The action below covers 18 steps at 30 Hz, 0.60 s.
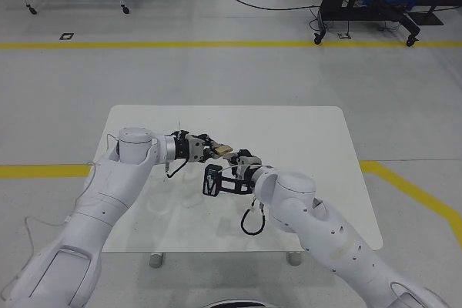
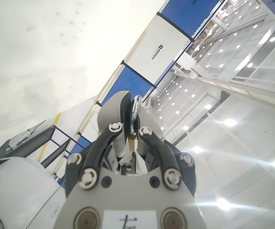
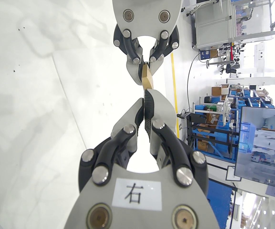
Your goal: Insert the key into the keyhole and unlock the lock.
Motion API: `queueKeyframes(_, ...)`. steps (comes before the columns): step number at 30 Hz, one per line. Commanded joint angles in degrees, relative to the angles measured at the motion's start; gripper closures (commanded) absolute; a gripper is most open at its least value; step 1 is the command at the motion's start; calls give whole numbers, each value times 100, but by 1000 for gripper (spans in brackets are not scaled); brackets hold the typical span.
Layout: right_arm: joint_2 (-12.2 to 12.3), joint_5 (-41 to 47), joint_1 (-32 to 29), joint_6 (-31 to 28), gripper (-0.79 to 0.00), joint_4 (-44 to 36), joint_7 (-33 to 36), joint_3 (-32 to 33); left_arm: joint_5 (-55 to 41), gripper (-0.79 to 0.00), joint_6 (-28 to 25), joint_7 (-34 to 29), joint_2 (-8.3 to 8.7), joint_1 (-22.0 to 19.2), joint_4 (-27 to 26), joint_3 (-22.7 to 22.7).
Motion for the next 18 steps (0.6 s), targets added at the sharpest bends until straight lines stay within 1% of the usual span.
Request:
queueKeyframes(1, 10, -69, -47, 50, 0, -5, -104, 31, -30, 0, -21, 86, 1, 80, -34, -11)
queueKeyframes(9, 100, -777, -304, -219, 0, -316, -170, 131, -122, 0, 149, -28, 24, 122, -108, -52)
queueKeyframes(18, 87, -894, -274, -526, 0, -278, -370, 51, -138, 0, 265, -32, 12, 77, -97, 18)
